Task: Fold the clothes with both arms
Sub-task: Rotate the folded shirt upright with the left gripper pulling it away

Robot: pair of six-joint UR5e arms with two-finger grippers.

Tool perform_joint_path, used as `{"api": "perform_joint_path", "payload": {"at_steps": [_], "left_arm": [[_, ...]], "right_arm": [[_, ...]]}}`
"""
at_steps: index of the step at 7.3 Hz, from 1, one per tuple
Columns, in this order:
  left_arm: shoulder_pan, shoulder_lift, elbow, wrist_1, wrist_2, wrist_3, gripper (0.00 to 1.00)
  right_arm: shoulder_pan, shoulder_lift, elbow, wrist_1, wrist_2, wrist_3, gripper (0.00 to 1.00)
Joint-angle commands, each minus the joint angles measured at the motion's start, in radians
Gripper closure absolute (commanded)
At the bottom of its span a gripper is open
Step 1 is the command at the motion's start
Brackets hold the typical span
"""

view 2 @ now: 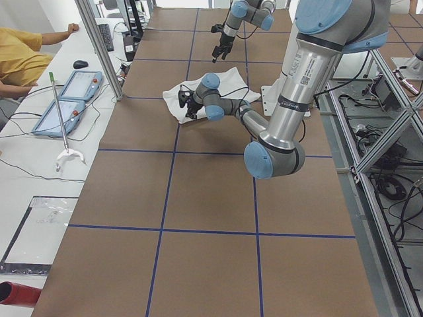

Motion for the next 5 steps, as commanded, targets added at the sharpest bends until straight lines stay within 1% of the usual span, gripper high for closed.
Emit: {"api": "perform_joint_path", "payload": {"at_steps": [1, 3, 4, 5], "left_arm": [[-0.069, -0.137, 0.267, -0.200, 0.006, 0.017, 1.00], [-0.081, -0.272, 0.432, -0.224, 0.008, 0.000, 1.00], [-0.084, -0.344, 0.534, -0.258, 0.009, -0.001, 1.00], [-0.096, -0.347, 0.546, -0.264, 0.008, -0.003, 1.00]], "right_arm": [[0.001, 0.000, -0.004, 0.000, 0.000, 0.000, 0.00], [-0.002, 0.002, -0.002, 0.000, -0.001, 0.002, 0.00], [-0.002, 0.003, -0.002, 0.000, 0.000, 0.002, 0.00], [-0.003, 0.006, -0.008, 0.002, 0.000, 0.000, 0.00]]}}
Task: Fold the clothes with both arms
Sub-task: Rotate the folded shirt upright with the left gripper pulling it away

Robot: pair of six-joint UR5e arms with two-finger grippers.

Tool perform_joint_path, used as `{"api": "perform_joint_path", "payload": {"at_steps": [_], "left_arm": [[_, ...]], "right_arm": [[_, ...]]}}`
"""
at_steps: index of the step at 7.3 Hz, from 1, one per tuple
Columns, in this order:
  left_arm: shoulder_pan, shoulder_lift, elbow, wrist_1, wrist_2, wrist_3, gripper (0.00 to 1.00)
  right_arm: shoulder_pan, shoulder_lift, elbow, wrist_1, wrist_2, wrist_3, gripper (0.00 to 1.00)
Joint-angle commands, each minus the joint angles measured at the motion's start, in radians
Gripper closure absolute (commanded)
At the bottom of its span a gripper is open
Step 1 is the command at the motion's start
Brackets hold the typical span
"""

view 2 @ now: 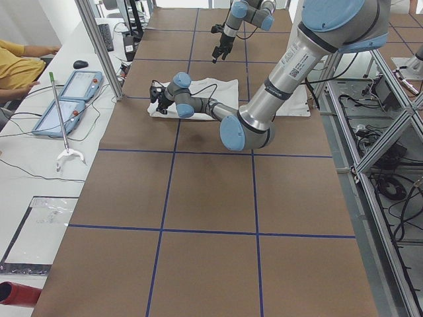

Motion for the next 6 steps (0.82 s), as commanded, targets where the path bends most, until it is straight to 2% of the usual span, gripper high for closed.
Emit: {"api": "perform_joint_path", "payload": {"at_steps": [1, 2, 3, 4, 6], "left_arm": [[-0.012, -0.038, 0.050, -0.020, -0.002, 0.001, 0.62], [-0.019, -0.034, 0.029, -0.018, -0.003, 0.006, 0.49], [-0.021, 0.001, -0.031, -0.011, -0.010, 0.010, 0.49], [-0.027, 0.056, -0.113, -0.002, -0.051, 0.015, 0.50], [-0.073, 0.218, -0.318, -0.003, -0.143, 0.071, 0.51]], "right_arm": [[-0.001, 0.019, -0.021, 0.001, -0.006, -0.007, 0.00], [-0.003, 0.035, -0.055, 0.003, -0.041, -0.016, 0.00], [-0.003, 0.062, -0.118, 0.036, -0.062, -0.026, 0.00], [-0.001, 0.085, -0.187, 0.105, -0.066, -0.135, 0.00], [0.046, 0.124, -0.257, 0.116, -0.063, -0.374, 0.00]]}}
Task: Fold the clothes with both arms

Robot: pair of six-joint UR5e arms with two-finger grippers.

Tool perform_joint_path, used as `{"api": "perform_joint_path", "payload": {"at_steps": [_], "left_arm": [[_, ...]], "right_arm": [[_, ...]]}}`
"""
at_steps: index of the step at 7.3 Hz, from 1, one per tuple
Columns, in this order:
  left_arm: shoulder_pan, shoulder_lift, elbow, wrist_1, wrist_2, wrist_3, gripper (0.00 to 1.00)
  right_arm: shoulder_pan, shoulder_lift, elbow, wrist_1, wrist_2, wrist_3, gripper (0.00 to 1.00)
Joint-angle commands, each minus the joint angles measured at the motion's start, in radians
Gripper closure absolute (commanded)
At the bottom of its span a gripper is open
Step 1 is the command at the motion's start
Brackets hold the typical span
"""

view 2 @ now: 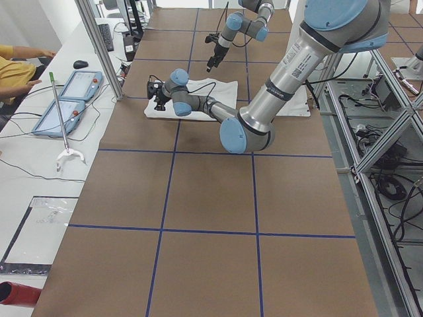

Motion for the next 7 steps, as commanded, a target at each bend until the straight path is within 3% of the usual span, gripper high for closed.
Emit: {"api": "perform_joint_path", "payload": {"at_steps": [1, 3, 7], "left_arm": [[-0.032, 0.176, -0.231, 0.001, -0.077, 0.047, 0.51], [-0.032, 0.258, -0.316, 0.001, -0.083, 0.047, 0.51], [-0.031, 0.263, -0.315, 0.001, -0.083, 0.047, 0.51]], "right_arm": [[0.039, 0.118, -0.168, 0.012, 0.001, -0.187, 0.00], [0.056, 0.290, -0.452, 0.082, 0.004, -0.283, 0.00], [0.122, 0.473, -0.736, 0.118, 0.001, -0.534, 0.00]]}}
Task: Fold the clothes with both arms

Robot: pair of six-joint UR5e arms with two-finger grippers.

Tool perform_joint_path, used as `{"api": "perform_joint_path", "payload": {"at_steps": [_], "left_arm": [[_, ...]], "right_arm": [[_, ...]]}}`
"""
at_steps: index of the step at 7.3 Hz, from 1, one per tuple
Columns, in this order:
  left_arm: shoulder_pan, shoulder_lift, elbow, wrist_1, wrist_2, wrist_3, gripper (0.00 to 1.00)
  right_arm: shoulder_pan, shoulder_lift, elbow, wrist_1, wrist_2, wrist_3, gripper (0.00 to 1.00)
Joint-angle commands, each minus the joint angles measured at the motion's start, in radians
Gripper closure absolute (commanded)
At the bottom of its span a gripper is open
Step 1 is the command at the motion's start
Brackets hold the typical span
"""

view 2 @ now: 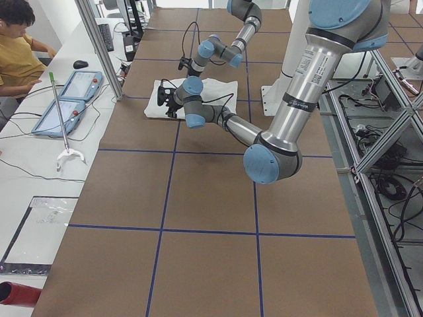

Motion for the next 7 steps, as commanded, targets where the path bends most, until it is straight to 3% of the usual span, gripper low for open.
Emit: {"api": "perform_joint_path", "payload": {"at_steps": [1, 5, 6, 7], "left_arm": [[0.000, 0.001, -0.002, 0.000, 0.001, -0.001, 0.51], [-0.001, 0.001, -0.002, 0.000, 0.001, -0.001, 0.51], [-0.001, 0.001, -0.004, 0.000, 0.001, -0.001, 0.51], [-0.001, 0.001, -0.004, -0.002, 0.001, -0.001, 0.51]], "right_arm": [[0.026, 0.071, -0.109, 0.000, 0.000, -0.091, 0.00], [0.062, 0.061, -0.138, -0.073, 0.024, -0.180, 0.00], [0.092, 0.051, -0.136, -0.081, 0.078, -0.207, 0.00], [0.103, -0.014, -0.121, -0.077, 0.086, -0.224, 0.00]]}}
